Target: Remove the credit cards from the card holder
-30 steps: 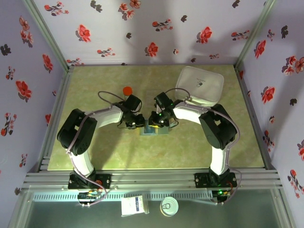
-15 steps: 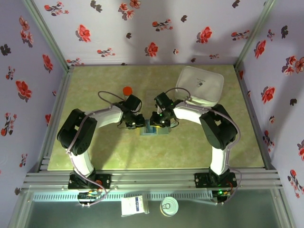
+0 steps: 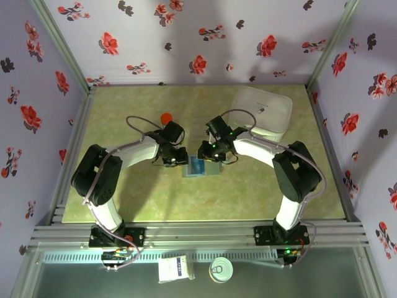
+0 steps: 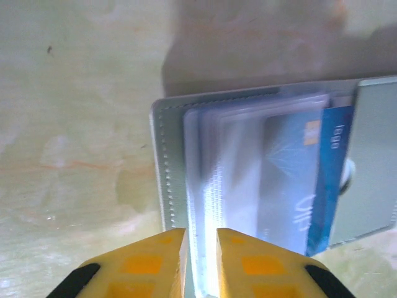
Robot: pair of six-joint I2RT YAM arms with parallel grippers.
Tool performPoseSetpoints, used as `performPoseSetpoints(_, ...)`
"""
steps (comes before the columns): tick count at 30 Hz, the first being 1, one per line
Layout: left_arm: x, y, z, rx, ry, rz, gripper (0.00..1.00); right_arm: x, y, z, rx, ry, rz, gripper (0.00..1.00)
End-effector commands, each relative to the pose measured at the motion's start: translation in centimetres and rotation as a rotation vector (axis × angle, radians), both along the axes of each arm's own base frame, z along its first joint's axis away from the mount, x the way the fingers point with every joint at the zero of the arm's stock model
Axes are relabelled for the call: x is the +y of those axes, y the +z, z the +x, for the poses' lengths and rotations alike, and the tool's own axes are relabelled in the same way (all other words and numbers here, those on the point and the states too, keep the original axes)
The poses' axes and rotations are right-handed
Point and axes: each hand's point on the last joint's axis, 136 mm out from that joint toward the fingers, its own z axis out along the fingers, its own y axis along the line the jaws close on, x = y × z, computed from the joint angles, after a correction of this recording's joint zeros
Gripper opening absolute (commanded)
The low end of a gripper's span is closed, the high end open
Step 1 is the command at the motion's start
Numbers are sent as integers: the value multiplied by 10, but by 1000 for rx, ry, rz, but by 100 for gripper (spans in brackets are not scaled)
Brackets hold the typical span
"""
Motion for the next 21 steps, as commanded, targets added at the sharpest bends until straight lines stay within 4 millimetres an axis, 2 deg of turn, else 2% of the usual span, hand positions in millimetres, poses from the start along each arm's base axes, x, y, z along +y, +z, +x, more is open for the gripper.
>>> performPoseSetpoints(1, -13, 18, 1, -18, -29, -45, 12, -9, 0, -3, -15, 5, 27, 29)
performPoseSetpoints(6, -28, 10, -1, 3, -55, -55, 6, -13, -2, -1, -25, -1, 94, 28)
performPoseSetpoints(12, -34, -4, -2, 24, -63, -55, 2, -12, -11, -2, -6, 13, 129, 27)
performPoseSetpoints(21, -15, -24, -3, 45, -62, 54, 0, -8, -30, -6, 40, 33, 135, 25)
